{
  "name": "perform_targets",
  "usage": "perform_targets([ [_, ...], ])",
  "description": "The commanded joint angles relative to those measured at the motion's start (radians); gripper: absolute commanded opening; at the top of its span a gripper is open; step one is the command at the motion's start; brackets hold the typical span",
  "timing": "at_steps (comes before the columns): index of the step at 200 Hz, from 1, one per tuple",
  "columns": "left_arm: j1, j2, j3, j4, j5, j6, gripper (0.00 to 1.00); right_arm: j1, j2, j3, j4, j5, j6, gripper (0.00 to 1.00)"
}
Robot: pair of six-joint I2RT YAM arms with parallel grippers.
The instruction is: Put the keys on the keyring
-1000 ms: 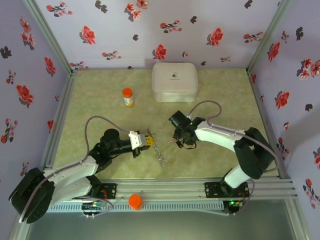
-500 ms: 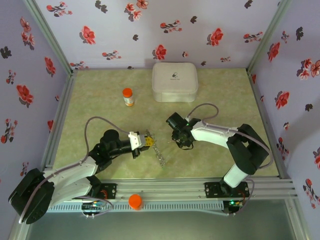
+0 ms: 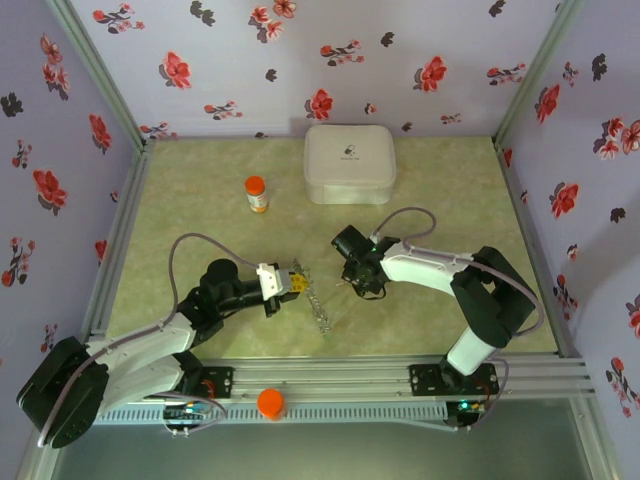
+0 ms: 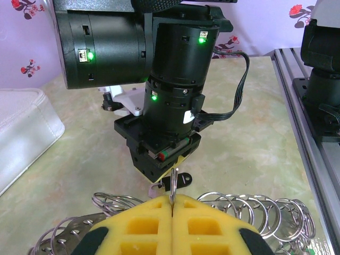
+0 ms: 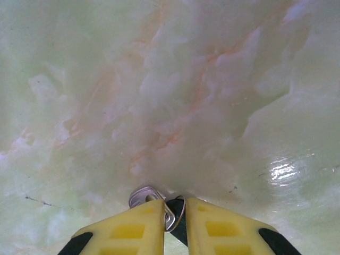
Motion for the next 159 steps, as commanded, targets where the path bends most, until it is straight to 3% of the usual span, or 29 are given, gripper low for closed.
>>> perform_targets([
  [1,-0.005,-0.019,0.003,0.037,-0.004,0.025,0.00,0.009,0.021,0.024,-0.003,0.005,0.016,0.16],
  [35,-0.005,-0.023,0.003,0.028,-0.003,0.025,0.00,0.009,0.020,0.023,-0.005,0.007,0.015,0.13],
  [75,-0.005,-0.034,0.002,0.012,-0.006,0.030,0.00,0.011,0.008,0.030,0.005,-0.007,-0.021,0.00],
  [159,-0.004,-0.106,-0.023,-0.038,-0.035,0.020,0.00,0.057,0.083,0.112,0.030,-0.071,-0.099,0.00],
])
